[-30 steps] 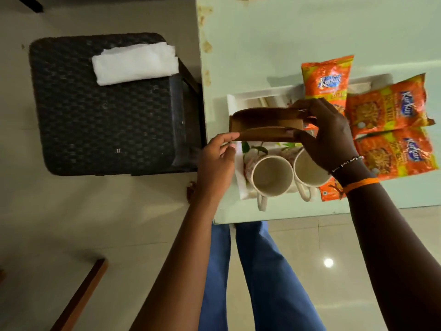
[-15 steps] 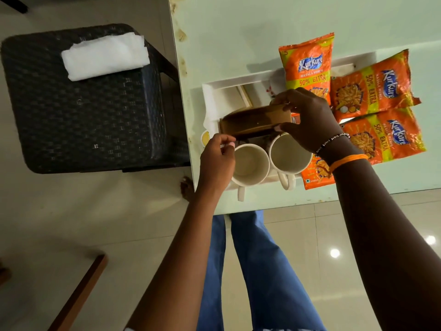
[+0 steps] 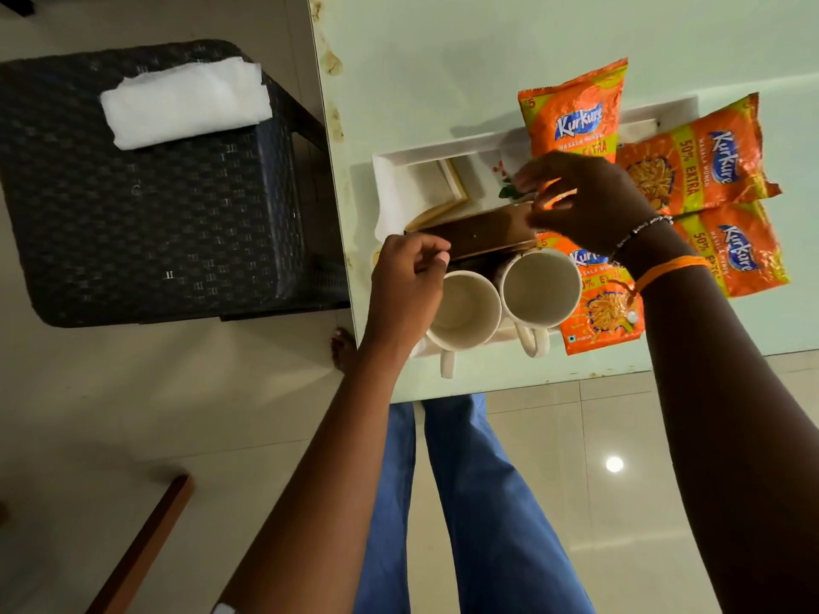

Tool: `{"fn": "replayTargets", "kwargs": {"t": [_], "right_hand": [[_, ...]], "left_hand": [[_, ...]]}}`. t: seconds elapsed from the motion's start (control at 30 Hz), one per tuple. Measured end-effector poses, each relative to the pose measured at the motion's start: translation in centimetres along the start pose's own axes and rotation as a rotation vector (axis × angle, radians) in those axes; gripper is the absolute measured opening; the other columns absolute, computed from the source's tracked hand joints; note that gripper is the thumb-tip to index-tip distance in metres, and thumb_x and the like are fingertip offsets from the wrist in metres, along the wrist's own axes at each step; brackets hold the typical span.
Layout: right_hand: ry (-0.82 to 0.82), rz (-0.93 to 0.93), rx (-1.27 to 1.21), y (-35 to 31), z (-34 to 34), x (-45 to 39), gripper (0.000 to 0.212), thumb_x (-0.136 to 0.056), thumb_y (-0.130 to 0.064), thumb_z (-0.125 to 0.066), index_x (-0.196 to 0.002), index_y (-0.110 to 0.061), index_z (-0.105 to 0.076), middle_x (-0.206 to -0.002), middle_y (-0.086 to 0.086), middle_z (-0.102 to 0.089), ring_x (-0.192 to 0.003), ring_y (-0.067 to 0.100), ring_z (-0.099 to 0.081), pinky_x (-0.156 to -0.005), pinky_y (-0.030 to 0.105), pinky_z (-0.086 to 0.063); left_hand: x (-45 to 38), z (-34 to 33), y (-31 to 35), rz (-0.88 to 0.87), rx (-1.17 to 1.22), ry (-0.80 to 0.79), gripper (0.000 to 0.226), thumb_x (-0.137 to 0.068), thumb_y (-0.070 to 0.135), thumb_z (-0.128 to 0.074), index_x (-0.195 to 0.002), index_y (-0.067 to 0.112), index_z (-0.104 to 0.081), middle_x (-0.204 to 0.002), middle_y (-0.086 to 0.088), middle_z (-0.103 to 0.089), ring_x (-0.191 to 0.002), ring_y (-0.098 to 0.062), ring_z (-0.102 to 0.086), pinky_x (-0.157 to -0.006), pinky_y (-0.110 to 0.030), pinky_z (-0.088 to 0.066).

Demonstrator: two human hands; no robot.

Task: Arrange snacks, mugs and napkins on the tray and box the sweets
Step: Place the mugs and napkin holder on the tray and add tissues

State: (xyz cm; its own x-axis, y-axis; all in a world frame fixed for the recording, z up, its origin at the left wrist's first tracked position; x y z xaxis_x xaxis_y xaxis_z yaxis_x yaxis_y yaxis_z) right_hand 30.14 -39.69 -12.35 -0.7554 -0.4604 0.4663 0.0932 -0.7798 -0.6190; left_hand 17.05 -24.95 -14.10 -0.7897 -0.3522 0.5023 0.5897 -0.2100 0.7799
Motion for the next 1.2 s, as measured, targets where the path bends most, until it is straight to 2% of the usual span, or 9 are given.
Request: {"fn": "replayTargets", "kwargs": {"t": [0.07, 0.17, 0.33, 0.53, 0.6, 0.77, 0.93, 1.07, 1.2], "right_hand": [[0.215, -0.021, 0.035, 1.0, 2.1, -0.4, 0.034, -0.075, -0.008, -0.07, -0.108, -0.011, -0.061, -0.111, 0.011, -0.062, -0.082, 0.022, -0.058, -0.072, 0.023, -0.048], [0.457, -0.107, 0.113, 2.8, 3.3, -0.2, 0.045, -0.072, -0.01, -0.072, -0.113, -0.008, -0.052, -0.116, 0.015, -0.048, -0.09, 0.023, -0.052, -0.078, 0.036, -0.046], [0.558, -0.264, 0.087, 5.6, 1.8, -0.5, 0.072, -0.064, -0.026, -0.076, -0.119, -0.001, -0.038, -0.126, 0.02, -0.039, -0.113, 0.032, -0.045, -0.077, 0.032, -0.042], [0.627, -0.323, 0.002, 6.9, 1.7, -0.6, 0.06, -0.07, -0.019, -0.067, -0.116, 0.005, -0.037, -0.125, 0.023, -0.039, -0.111, 0.035, -0.046, -0.082, 0.029, -0.04], [0.62, -0.333, -0.004, 7.1, 1.8, -0.6, 0.058, -0.072, -0.019, -0.067, -0.116, 0.005, -0.037, -0.125, 0.022, -0.039, -0.11, 0.034, -0.046, -0.078, 0.025, -0.036], [0.519, -0.315, -0.03, 6.8, 1.6, -0.7, 0.065, -0.072, -0.022, -0.071, -0.12, 0.002, -0.035, -0.128, 0.021, -0.039, -0.111, 0.032, -0.047, -0.079, 0.031, -0.041], [0.523, -0.198, -0.036, 3.9, 1.7, -0.3, 0.044, -0.076, -0.019, -0.067, -0.11, 0.001, -0.048, -0.115, 0.02, -0.054, -0.086, 0.017, -0.044, -0.065, 0.018, -0.027], [0.389, -0.068, -0.061, -1.0, -0.2, -1.2, 0.016, -0.077, -0.012, -0.064, -0.091, -0.003, -0.063, -0.081, 0.005, -0.057, -0.074, 0.017, -0.05, -0.065, 0.023, -0.034], [0.256, 0.079, -0.08, -7.8, -3.7, -2.8, 0.009, -0.076, -0.008, -0.063, -0.084, -0.005, -0.064, -0.075, 0.0, -0.056, -0.064, 0.014, -0.048, -0.064, 0.023, -0.036]], "left_hand": [[-0.3, -0.3, 0.6, -0.043, -0.043, -0.021, 0.014, -0.088, 0.011, -0.056, -0.097, 0.016, -0.065, -0.102, 0.005, -0.05, -0.081, 0.006, -0.052, -0.072, 0.005, -0.038], [-0.7, -0.9, 1.3, -0.089, -0.097, -0.056, 0.016, -0.085, 0.008, -0.059, -0.096, 0.017, -0.067, -0.099, 0.006, -0.055, -0.079, 0.004, -0.054, -0.073, 0.004, -0.038], [-1.0, -2.3, 2.9, -0.137, -0.167, -0.139, 0.02, -0.081, 0.011, -0.065, -0.099, 0.018, -0.07, -0.096, 0.006, -0.064, -0.091, -0.005, -0.058, -0.086, -0.016, -0.045], [-1.5, -3.3, 4.0, -0.18, -0.251, -0.159, 0.027, -0.082, 0.002, -0.06, -0.101, 0.018, -0.071, -0.104, 0.0, -0.07, -0.096, -0.009, -0.06, -0.086, -0.018, -0.044], [-1.7, -3.5, 4.2, -0.183, -0.261, -0.158, 0.027, -0.083, 0.001, -0.059, -0.101, 0.017, -0.071, -0.105, -0.002, -0.071, -0.099, -0.013, -0.061, -0.087, -0.018, -0.043], [-2.1, -3.7, 4.4, -0.194, -0.264, -0.17, 0.027, -0.083, 0.0, -0.058, -0.1, 0.016, -0.071, -0.104, -0.004, -0.071, -0.1, -0.015, -0.061, -0.088, -0.019, -0.044], [-1.6, -3.0, 3.7, -0.166, -0.171, -0.182, 0.028, -0.084, 0.003, -0.06, -0.107, 0.016, -0.066, -0.107, -0.001, -0.068, -0.088, -0.004, -0.06, -0.079, -0.008, -0.045], [-0.8, 0.9, 2.1, -0.105, -0.029, -0.04, 0.024, -0.087, 0.003, -0.055, -0.105, 0.015, -0.064, -0.109, 0.004, -0.063, -0.084, 0.007, -0.056, -0.074, 0.001, -0.043], [-0.6, 6.8, -0.8, 0.015, 0.113, 0.16, 0.021, -0.088, 0.006, -0.053, -0.102, 0.018, -0.064, -0.104, 0.005, -0.063, -0.082, 0.01, -0.058, -0.071, -0.001, -0.044]]}}
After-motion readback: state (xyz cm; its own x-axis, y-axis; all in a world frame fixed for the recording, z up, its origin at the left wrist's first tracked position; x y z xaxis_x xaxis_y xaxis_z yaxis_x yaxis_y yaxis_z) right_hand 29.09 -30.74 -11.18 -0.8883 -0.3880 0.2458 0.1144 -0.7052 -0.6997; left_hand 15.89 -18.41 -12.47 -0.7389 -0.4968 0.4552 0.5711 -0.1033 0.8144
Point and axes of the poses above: each hand's wrist, its own x-axis away from the middle knuckle, its own z-axis out of the back of the hand, y = z × x, the point moved 8 cm from there along -x, towards the middle knuckle
